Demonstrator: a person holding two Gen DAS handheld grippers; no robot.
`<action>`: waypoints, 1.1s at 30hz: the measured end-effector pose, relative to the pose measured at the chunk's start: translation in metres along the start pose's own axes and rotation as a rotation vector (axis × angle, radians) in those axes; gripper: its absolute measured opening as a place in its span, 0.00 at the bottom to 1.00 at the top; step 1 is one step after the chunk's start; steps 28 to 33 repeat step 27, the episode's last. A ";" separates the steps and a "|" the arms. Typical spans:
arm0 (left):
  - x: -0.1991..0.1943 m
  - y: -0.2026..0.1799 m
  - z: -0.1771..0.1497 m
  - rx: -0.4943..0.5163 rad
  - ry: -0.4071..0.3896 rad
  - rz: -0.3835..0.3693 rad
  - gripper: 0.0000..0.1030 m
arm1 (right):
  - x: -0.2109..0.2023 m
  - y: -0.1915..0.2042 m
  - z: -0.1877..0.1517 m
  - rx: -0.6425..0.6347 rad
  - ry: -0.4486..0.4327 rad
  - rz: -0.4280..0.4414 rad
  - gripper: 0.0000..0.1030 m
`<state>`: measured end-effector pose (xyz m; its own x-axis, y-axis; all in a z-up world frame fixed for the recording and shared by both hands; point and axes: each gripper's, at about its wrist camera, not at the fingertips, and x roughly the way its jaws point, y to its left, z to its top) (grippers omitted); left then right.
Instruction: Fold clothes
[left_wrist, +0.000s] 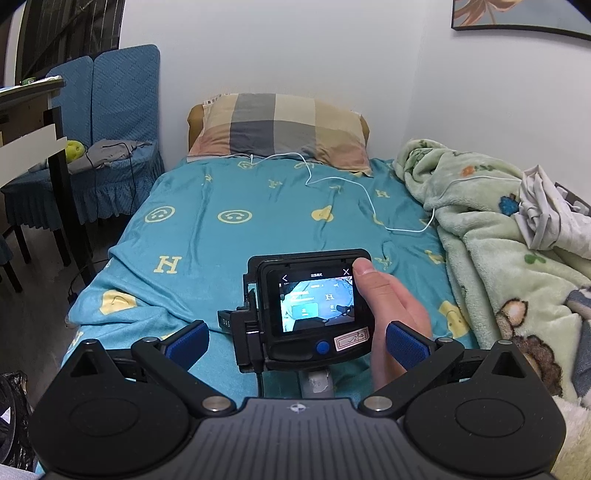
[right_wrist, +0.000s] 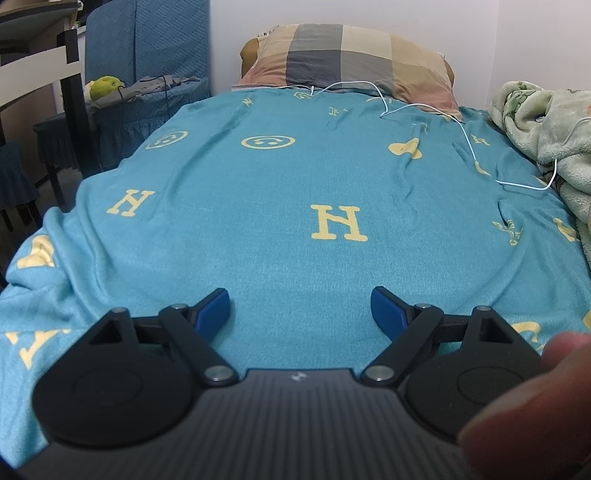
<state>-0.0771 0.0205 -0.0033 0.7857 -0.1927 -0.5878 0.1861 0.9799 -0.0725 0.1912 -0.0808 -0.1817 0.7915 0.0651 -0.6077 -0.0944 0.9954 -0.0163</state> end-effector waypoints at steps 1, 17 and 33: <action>0.000 0.000 0.000 0.003 -0.001 0.001 1.00 | 0.000 0.000 0.000 -0.001 0.000 0.000 0.83; 0.002 -0.003 -0.003 -0.004 0.005 0.003 1.00 | 0.001 0.000 0.001 -0.006 0.001 -0.003 0.83; 0.001 -0.001 -0.002 -0.010 -0.002 0.006 1.00 | 0.001 0.000 0.001 -0.005 0.000 -0.003 0.83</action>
